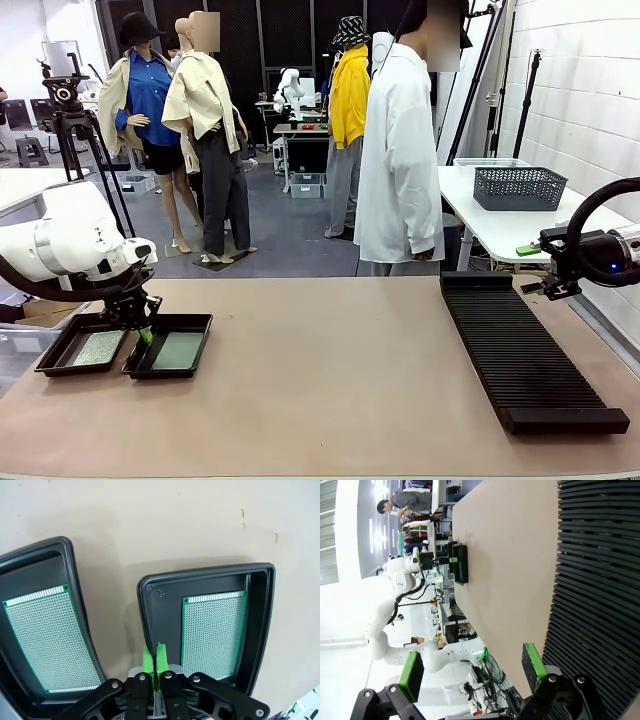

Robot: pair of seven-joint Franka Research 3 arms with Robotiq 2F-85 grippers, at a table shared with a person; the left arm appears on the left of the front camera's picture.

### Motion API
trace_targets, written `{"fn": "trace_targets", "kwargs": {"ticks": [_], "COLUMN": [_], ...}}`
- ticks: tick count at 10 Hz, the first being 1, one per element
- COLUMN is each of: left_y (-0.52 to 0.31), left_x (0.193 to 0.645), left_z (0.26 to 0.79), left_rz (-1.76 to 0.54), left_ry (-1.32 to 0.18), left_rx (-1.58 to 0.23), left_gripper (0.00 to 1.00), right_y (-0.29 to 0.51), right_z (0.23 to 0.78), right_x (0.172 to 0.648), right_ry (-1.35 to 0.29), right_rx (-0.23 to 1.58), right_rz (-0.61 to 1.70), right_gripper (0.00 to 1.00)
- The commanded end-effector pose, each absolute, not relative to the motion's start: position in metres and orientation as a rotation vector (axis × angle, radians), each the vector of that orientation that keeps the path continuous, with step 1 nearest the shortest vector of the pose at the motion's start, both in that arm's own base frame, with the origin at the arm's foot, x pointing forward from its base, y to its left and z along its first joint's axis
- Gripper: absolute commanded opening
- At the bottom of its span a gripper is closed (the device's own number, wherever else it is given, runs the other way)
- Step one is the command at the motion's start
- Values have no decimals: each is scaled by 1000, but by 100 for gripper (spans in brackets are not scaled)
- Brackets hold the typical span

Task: Inspect and transfer BCBs to ESD trays.
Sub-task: Pick up the ESD tray and place it on the left side of the table.

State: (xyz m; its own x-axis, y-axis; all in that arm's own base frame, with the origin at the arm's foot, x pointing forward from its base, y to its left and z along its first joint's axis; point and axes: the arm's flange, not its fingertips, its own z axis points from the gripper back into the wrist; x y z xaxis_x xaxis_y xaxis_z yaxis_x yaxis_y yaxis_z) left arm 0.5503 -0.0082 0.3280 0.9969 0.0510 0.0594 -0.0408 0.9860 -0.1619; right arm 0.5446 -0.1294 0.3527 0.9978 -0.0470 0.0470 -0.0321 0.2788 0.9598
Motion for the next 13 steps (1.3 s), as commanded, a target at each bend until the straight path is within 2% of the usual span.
{"fn": "trace_targets", "kwargs": {"ticks": [1, 5, 6, 7, 11, 12, 13], "left_y": [-2, -2, -2, -2, -2, -2, -2], "left_x": [547, 546, 547, 547, 537, 533, 528], "left_z": [332, 333, 334, 334, 355, 361, 368], "left_rz": [16, 16, 12, 15, 46, 42, 43], "left_ry": [-53, -67, -68, -68, -103, -109, -118], "left_rx": [-157, -159, -167, -172, -231, -237, -239], "left_gripper": [0, 0, 3, 13, 93, 100, 100], "right_y": [-128, -128, -128, -128, -128, -128, -128], "right_z": [353, 353, 353, 353, 353, 353, 353], "right_x": [544, 544, 544, 544, 544, 544, 544], "right_ry": [-60, -60, -60, -60, -60, -60, -60], "right_rx": [1282, 1282, 1282, 1282, 1282, 1282, 1282], "right_rz": [-9, -9, -9, -9, -9, -9, -9], "right_gripper": [100, 100, 100, 100, 100, 100, 100]}}
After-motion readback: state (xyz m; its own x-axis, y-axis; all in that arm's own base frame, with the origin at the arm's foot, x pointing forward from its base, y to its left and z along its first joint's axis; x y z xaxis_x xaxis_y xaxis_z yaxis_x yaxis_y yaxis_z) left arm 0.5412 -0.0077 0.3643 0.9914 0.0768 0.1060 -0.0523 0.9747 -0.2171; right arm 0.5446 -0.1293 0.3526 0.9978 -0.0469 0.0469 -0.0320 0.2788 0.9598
